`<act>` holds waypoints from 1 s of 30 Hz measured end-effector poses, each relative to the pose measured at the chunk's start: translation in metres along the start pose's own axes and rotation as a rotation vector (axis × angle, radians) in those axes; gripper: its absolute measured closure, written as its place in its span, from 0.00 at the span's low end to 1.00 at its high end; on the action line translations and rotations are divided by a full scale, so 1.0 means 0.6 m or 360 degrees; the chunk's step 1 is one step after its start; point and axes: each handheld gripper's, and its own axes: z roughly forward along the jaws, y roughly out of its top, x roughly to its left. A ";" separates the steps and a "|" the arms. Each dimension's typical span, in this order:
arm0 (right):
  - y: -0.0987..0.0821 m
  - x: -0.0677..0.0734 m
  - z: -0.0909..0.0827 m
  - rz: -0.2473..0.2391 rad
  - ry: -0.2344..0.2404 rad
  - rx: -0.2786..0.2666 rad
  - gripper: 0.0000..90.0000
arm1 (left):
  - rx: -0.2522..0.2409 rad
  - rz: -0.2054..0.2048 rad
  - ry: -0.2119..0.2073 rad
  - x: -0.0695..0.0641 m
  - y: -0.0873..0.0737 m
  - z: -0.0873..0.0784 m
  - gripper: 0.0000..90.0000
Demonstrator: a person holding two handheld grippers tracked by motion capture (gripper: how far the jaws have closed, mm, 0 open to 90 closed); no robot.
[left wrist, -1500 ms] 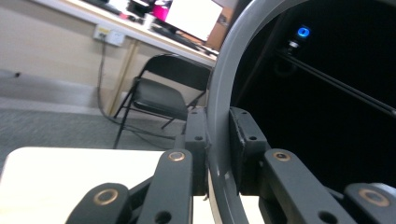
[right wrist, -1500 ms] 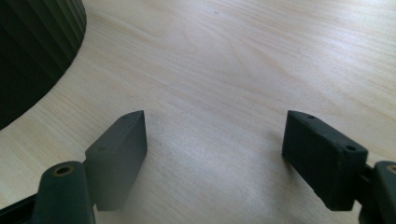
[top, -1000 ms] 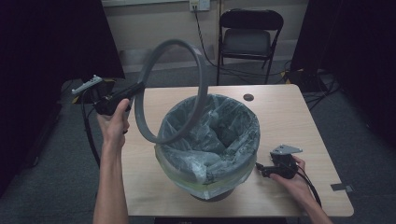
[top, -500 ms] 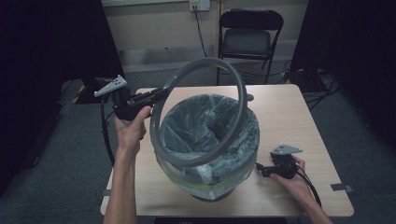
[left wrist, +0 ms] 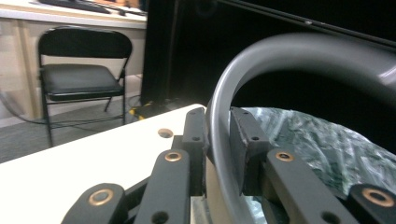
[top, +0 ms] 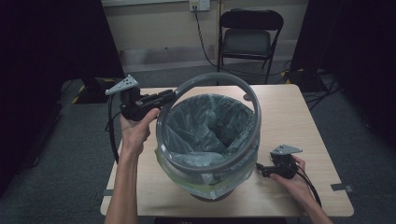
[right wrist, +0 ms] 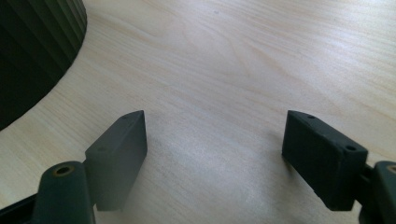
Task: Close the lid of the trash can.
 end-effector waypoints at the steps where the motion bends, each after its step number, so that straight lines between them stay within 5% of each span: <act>1: 0.000 0.000 0.000 0.0000 0.0001 0.0000 0.24 | 0.0029 0.0026 0.0036 -0.002 -0.001 0.003 0.85; 5: 0.000 0.000 0.000 0.0001 -0.0001 0.0000 0.24 | 0.0005 -0.0009 -0.0021 0.001 -0.006 0.005 0.88; 9: 0.002 0.000 0.000 0.0008 -0.0006 0.0009 0.23 | 0.0021 0.0004 -0.0008 0.002 -0.009 0.001 0.85; 11: 0.011 0.000 0.000 0.0032 -0.0020 0.0063 0.36 | 0.0019 0.0017 0.0000 0.000 -0.010 -0.005 0.81; 13: 0.026 -0.002 -0.005 0.0047 0.0024 0.0017 0.40 | 0.0014 0.0017 0.0020 -0.002 -0.012 -0.013 0.76; 17: 0.080 -0.001 -0.028 0.0055 0.0063 -0.0154 0.48 | 0.0002 0.0013 0.0030 -0.005 -0.021 -0.028 0.64; 21: 0.159 -0.002 -0.056 0.0051 0.0119 -0.0334 0.45 | -0.0039 0.0034 0.0022 -0.011 -0.031 -0.043 0.57; 26: 0.241 -0.008 -0.092 0.0052 0.0171 -0.0484 0.44 | -0.0030 0.0033 0.0034 -0.014 -0.040 -0.058 0.50; 30: 0.295 -0.008 -0.115 -0.0020 0.0189 -0.0567 0.51 | -0.0045 -0.0003 -0.0002 -0.014 -0.049 -0.069 0.48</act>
